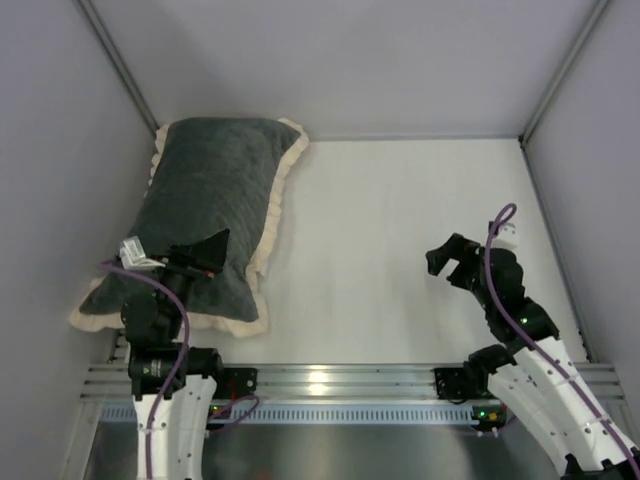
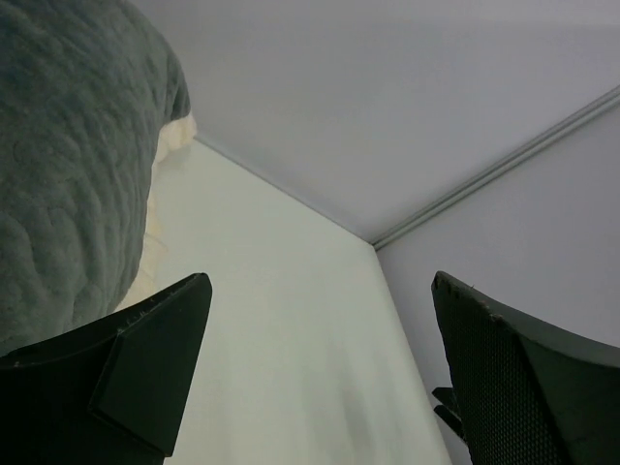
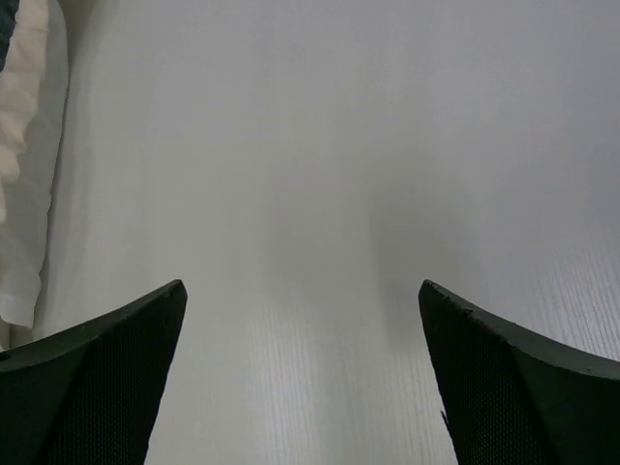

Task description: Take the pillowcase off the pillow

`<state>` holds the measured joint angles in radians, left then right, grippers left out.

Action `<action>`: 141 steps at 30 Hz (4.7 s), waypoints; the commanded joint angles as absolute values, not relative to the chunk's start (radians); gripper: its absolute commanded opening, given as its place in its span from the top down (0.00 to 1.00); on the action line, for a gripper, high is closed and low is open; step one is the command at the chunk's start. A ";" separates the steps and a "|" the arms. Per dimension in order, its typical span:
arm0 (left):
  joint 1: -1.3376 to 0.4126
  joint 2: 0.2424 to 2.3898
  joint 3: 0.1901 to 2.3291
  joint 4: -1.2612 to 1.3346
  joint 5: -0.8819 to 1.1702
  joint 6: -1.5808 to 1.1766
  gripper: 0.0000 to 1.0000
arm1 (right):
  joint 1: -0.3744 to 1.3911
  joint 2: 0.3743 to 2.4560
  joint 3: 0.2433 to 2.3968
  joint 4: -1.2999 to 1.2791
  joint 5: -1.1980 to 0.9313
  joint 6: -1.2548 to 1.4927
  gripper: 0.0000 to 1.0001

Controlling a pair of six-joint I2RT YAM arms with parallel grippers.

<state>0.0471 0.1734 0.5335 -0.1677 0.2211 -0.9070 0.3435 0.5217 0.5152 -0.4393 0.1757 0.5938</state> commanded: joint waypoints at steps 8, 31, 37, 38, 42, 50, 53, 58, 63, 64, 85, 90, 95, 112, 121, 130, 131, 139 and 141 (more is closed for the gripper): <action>0.057 0.645 0.817 -0.595 0.224 -0.731 0.01 | 0.333 0.713 0.574 -0.329 -0.078 0.534 0.01; 0.055 0.522 0.891 -0.724 0.083 -0.735 0.02 | 0.805 1.830 1.158 0.626 -0.103 0.876 0.00; 0.055 0.511 0.923 -0.726 0.081 -0.715 0.02 | 0.847 2.020 1.299 0.658 -0.110 0.910 0.01; 0.057 0.509 0.928 -0.727 0.083 -0.716 0.02 | 0.854 2.043 1.310 0.672 -0.118 0.922 0.01; 0.057 0.508 0.945 -0.726 0.101 -0.724 0.02 | 0.882 2.163 1.403 0.709 -0.158 0.917 0.01; 0.057 0.500 0.936 -0.727 0.106 -0.710 0.02 | 0.894 2.302 1.522 0.793 -0.186 0.968 0.02; 0.055 0.512 0.916 -0.739 0.087 -0.710 0.02 | 0.884 2.339 1.569 0.833 -0.206 0.986 0.27; 0.055 0.526 0.894 -0.738 0.069 -0.707 0.02 | 0.858 2.332 1.530 0.879 -0.195 1.041 1.00; 0.055 0.555 0.907 -0.742 0.060 -0.689 0.02 | 0.835 2.116 1.153 1.015 -0.028 1.009 1.00; 0.055 0.563 0.905 -0.745 0.054 -0.689 0.02 | 0.830 2.074 1.093 1.038 -0.008 0.982 1.00; 0.057 0.565 0.910 -0.749 0.196 -0.723 0.03 | 0.563 0.856 0.865 0.089 0.252 0.299 1.00; 0.057 0.548 0.899 -0.750 0.209 -0.716 0.03 | 0.653 1.106 1.260 -0.040 0.044 0.204 1.00; 0.055 0.499 0.928 -0.779 0.180 -0.692 0.03 | 1.023 1.515 1.612 -0.086 0.143 0.100 1.00; 0.055 0.532 0.979 -0.934 0.096 -0.661 0.02 | 1.014 1.182 1.076 -0.105 0.403 0.357 0.01; 0.055 0.613 0.864 -0.850 0.482 -0.554 0.17 | 1.014 0.890 0.723 -0.193 0.341 0.495 0.00; -0.095 0.820 0.928 -0.802 0.439 -0.523 0.17 | 1.015 0.808 0.624 -0.193 0.325 0.572 0.00; -0.148 0.853 0.955 -0.792 0.376 -0.531 0.15 | 1.015 0.808 0.623 -0.192 0.325 0.580 0.01; -0.676 1.049 1.207 -0.776 -0.127 -0.643 0.12 | 1.017 0.770 0.574 -0.285 0.308 0.646 0.01; -0.698 1.035 1.181 -0.766 -0.121 -0.652 0.12 | 1.019 0.724 0.545 -0.305 0.292 0.666 0.00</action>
<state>-0.6750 1.0775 1.1633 -0.7906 0.0181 -0.6125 1.0111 0.7860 0.5808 -0.2375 0.3199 0.6224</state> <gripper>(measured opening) 0.879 0.993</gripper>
